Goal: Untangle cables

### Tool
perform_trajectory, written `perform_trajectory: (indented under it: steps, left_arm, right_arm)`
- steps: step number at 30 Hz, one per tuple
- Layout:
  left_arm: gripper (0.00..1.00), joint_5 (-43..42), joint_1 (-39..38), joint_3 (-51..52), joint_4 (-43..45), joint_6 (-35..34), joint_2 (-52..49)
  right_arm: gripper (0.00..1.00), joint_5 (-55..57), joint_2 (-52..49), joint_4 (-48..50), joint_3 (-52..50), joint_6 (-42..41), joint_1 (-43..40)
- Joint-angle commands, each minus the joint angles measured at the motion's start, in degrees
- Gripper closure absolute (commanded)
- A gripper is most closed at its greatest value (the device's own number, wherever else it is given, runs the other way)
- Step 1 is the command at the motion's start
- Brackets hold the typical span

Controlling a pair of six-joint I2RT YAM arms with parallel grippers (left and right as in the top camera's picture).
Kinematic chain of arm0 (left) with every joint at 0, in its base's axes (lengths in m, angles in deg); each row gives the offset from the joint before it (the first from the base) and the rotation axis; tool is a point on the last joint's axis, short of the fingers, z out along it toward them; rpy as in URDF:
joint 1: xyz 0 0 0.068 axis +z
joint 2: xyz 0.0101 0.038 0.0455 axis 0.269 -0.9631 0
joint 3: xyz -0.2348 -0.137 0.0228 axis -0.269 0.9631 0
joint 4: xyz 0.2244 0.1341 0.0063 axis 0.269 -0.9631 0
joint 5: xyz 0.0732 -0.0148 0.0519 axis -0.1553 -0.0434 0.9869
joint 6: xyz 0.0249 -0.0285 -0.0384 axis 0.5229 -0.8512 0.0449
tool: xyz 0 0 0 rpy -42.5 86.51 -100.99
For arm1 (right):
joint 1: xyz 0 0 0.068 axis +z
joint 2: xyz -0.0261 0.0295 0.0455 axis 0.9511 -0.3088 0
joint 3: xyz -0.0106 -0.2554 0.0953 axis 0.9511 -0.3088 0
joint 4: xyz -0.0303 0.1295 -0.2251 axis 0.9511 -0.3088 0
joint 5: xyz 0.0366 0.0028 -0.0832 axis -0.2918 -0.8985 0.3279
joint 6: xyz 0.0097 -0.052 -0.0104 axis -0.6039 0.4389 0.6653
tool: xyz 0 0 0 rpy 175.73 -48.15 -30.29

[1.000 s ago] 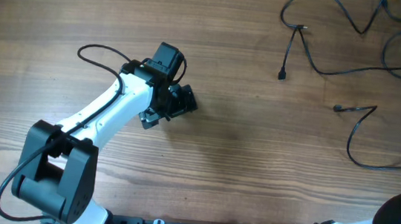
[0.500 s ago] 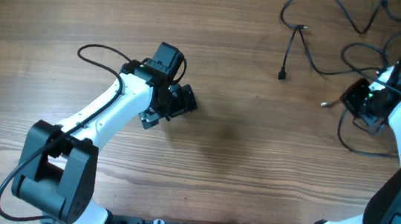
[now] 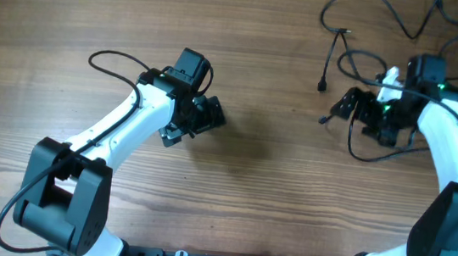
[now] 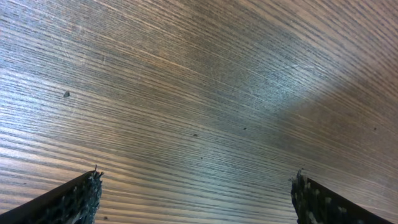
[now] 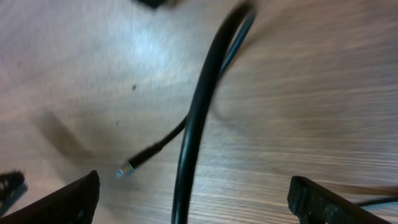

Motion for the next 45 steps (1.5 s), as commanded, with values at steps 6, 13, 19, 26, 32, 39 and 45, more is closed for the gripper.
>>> perform_trajectory:
  steps: [6,13,19,26,32,39,45]
  left_arm:
    - [0.0,-0.1,-0.1,0.0,0.1,0.3,-0.2]
    - [0.0,-0.1,-0.1,0.0,0.3,0.3,-0.2]
    - [0.0,-0.1,-0.1,0.0,0.5,0.3,-0.2]
    - [0.0,-0.1,-0.1,0.0,0.9,0.3,-0.2]
    - [0.0,-0.1,-0.1,0.0,1.0,0.3,-0.2]
    - [0.0,-0.1,-0.1,0.0,1.4,0.3,-0.3]
    - [0.0,-0.1,-0.1,0.0,1.6,0.3,-0.2]
  right_arm:
    - [0.0,15.1,2.2,-4.1,11.9,-11.4,-13.9]
    - [0.0,23.6,1.5,-1.7,4.5,-18.8,-31.0]
    - [0.14,23.8,-0.7,8.9,-3.4,-20.1,-31.2]
    - [0.44,23.3,-5.9,15.9,-3.7,-19.9,-31.2]
    - [0.96,23.1,-8.1,21.8,-1.1,-18.8,-31.2]
    - [0.96,22.7,-8.1,17.5,17.9,-12.6,-31.3]
    - [0.07,22.5,-11.5,15.6,18.0,-12.6,-31.2]
